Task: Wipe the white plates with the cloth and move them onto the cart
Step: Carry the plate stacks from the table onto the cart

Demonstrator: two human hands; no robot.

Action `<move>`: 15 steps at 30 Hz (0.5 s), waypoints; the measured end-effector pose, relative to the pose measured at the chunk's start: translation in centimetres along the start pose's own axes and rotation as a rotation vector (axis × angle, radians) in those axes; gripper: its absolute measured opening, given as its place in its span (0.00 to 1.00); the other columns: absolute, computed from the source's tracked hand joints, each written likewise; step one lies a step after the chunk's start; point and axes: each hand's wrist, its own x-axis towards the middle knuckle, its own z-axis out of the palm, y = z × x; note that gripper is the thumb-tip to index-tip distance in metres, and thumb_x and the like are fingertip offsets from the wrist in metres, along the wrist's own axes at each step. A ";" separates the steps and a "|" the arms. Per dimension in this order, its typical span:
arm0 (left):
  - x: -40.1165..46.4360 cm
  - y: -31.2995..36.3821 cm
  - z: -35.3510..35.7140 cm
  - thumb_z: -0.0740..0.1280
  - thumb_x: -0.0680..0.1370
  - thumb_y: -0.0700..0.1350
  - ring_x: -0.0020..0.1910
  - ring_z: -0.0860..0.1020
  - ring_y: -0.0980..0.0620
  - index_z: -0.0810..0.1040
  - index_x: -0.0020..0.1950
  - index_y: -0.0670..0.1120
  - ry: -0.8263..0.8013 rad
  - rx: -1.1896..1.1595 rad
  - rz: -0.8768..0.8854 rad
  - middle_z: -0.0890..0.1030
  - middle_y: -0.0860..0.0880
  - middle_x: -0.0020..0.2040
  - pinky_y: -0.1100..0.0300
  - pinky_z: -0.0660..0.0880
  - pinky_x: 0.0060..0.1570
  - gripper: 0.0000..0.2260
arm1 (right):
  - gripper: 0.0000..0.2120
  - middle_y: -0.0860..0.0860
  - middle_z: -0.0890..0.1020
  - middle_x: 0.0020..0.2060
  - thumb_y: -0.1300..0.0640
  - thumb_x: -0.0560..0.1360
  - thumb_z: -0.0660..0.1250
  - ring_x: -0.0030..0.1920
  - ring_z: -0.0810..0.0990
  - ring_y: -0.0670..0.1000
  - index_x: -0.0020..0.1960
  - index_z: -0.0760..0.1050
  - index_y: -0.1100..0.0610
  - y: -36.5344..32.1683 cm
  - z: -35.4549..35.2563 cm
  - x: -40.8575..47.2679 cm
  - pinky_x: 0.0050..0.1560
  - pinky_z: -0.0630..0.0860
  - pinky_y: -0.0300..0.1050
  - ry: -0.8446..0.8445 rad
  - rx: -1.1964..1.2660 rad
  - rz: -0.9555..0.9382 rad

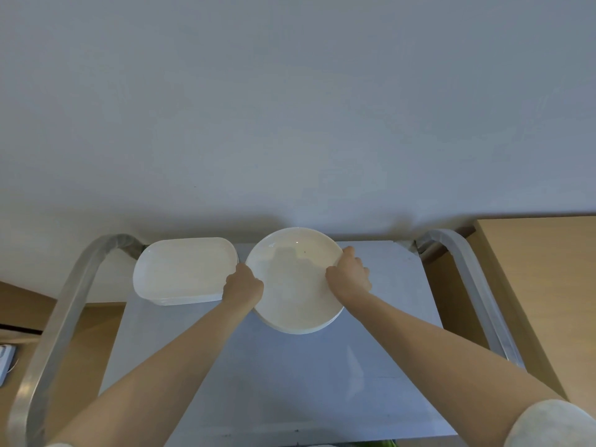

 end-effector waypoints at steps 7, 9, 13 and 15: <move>0.1 0.2 0.2 0.57 0.79 0.36 0.61 0.70 0.37 0.64 0.64 0.34 0.049 0.063 0.030 0.71 0.34 0.62 0.50 0.69 0.56 0.14 | 0.18 0.58 0.70 0.60 0.62 0.75 0.56 0.62 0.65 0.60 0.64 0.61 0.58 -0.4 0.5 -0.1 0.59 0.67 0.55 0.015 0.015 0.039; 0.3 0.0 0.2 0.57 0.79 0.37 0.62 0.70 0.37 0.65 0.64 0.34 0.051 0.056 0.039 0.70 0.34 0.62 0.51 0.69 0.56 0.14 | 0.18 0.59 0.68 0.60 0.62 0.75 0.57 0.62 0.65 0.60 0.64 0.61 0.59 -0.4 0.6 0.0 0.59 0.67 0.55 0.021 0.009 0.036; 0.6 0.1 0.3 0.58 0.79 0.37 0.63 0.68 0.38 0.65 0.64 0.34 0.064 0.068 0.058 0.70 0.35 0.62 0.52 0.67 0.56 0.14 | 0.16 0.60 0.64 0.61 0.62 0.76 0.57 0.62 0.64 0.60 0.63 0.62 0.61 -0.4 0.8 0.4 0.59 0.68 0.54 0.027 -0.007 0.047; 0.8 0.2 0.3 0.58 0.79 0.37 0.62 0.68 0.38 0.64 0.64 0.35 0.068 0.061 0.051 0.69 0.35 0.62 0.53 0.67 0.55 0.14 | 0.16 0.60 0.64 0.61 0.62 0.76 0.57 0.63 0.62 0.60 0.63 0.62 0.61 -0.5 0.8 0.6 0.57 0.68 0.54 0.012 -0.007 0.048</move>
